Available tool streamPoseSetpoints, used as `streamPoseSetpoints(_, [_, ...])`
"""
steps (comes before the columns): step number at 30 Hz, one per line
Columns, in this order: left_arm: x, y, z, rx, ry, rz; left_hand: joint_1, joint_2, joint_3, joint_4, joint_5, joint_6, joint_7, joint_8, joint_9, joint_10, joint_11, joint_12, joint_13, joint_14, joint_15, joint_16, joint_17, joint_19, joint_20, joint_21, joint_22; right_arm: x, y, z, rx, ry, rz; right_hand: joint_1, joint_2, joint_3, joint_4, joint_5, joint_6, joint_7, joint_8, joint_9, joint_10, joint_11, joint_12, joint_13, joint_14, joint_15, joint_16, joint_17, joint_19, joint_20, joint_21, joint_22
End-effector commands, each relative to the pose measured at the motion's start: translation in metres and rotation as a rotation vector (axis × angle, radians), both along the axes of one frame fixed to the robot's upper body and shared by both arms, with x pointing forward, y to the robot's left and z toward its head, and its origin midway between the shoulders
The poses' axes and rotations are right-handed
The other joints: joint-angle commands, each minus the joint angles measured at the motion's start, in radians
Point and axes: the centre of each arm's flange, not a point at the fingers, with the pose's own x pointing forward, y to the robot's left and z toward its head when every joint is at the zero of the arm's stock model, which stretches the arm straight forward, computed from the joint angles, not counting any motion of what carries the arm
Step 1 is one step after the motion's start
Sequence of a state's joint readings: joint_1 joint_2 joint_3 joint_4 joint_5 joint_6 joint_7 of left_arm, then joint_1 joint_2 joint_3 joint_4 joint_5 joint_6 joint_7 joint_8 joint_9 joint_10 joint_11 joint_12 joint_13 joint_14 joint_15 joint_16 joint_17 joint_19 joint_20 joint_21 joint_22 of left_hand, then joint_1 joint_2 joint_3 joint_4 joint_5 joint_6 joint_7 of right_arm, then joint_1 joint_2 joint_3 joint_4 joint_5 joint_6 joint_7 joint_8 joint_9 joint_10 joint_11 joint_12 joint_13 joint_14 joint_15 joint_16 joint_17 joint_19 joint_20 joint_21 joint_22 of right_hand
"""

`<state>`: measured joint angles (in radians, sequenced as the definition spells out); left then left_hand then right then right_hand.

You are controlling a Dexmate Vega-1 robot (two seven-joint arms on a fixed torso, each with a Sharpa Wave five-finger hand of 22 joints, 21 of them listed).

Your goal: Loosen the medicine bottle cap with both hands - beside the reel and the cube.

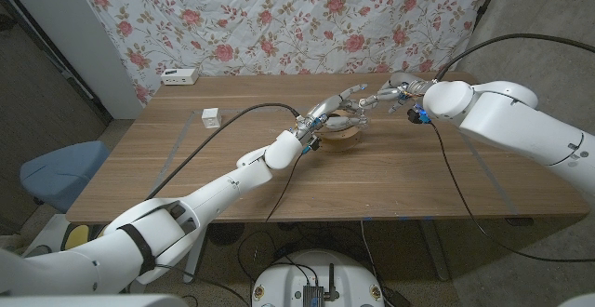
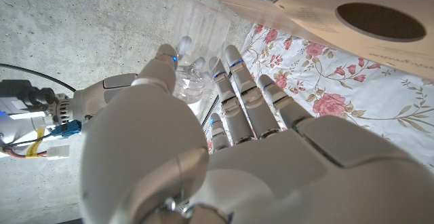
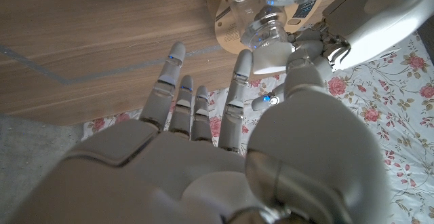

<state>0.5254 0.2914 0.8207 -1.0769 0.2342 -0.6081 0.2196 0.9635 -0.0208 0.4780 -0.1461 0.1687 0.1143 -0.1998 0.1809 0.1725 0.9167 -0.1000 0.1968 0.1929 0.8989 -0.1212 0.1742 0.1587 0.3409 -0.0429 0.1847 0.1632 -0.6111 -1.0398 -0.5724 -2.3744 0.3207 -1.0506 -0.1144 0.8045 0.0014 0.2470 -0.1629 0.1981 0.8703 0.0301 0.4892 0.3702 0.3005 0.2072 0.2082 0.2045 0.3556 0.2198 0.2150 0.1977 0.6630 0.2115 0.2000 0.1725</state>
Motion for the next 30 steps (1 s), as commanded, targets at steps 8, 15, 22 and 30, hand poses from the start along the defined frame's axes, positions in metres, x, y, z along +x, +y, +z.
streamPoseSetpoints(8, [0.0015, 0.0003, 0.0028, 0.004, -0.001, -0.001, 0.003, 0.012, 0.006, -0.002, 0.008, 0.006, -0.002, 0.004, 0.001, 0.063, -0.052, 0.006, 0.006, 0.0, -0.077, 0.0, 0.002, 0.003, -0.065, 0.0, 0.003, -0.0004, -0.0002, -0.0015, 0.007, -0.006, -0.006, 0.016, 0.0, 0.01, 0.001, -0.005, 0.009, 0.002, 0.005, -0.004, 0.012, -0.002, -0.001, -0.001, 0.011, -0.003, 0.005, 0.003, 0.012, -0.003, 0.001, -0.001])
streamPoseSetpoints(15, [0.0016, 0.0002, 0.0027, 0.006, 0.002, -0.001, 0.002, 0.012, 0.006, -0.002, 0.008, 0.005, -0.002, 0.004, 0.001, 0.063, -0.052, 0.006, 0.006, 0.0, -0.076, 0.0, 0.002, 0.003, -0.064, 0.0, 0.003, 0.0007, -0.0006, -0.0024, 0.007, 0.006, -0.011, 0.016, -0.001, 0.009, 0.004, -0.006, -0.015, 0.005, -0.005, -0.007, 0.002, 0.0, -0.007, -0.001, 0.005, -0.001, 0.001, 0.003, 0.01, -0.002, -0.002, -0.001])
streamPoseSetpoints(22, [0.0017, 0.0002, 0.0021, 0.005, 0.003, 0.0, 0.003, 0.012, 0.006, -0.002, 0.008, 0.005, -0.002, 0.003, 0.001, 0.063, -0.053, 0.006, 0.006, 0.001, -0.075, 0.0, 0.002, 0.003, -0.064, 0.0, 0.003, -0.0018, -0.0017, -0.0011, 0.003, 0.002, -0.016, 0.009, -0.001, 0.008, 0.01, -0.007, -0.051, 0.011, -0.022, -0.012, -0.009, 0.004, -0.012, 0.0, -0.004, -0.001, -0.004, 0.003, 0.005, 0.0, -0.005, -0.001])
streamPoseSetpoints(30, [0.0018, 0.0003, 0.0019, 0.008, 0.003, 0.001, 0.004, 0.011, 0.006, -0.004, 0.008, 0.004, -0.001, 0.003, 0.001, 0.064, -0.053, 0.006, 0.006, 0.0, -0.078, 0.0, 0.002, 0.004, -0.064, 0.001, 0.003, -0.0031, -0.0018, -0.0003, 0.003, 0.003, -0.016, -0.006, -0.004, 0.002, 0.018, -0.009, -0.089, 0.022, -0.035, -0.011, -0.022, 0.008, -0.017, 0.0, -0.019, 0.0, -0.01, 0.004, -0.004, 0.002, -0.009, -0.001])
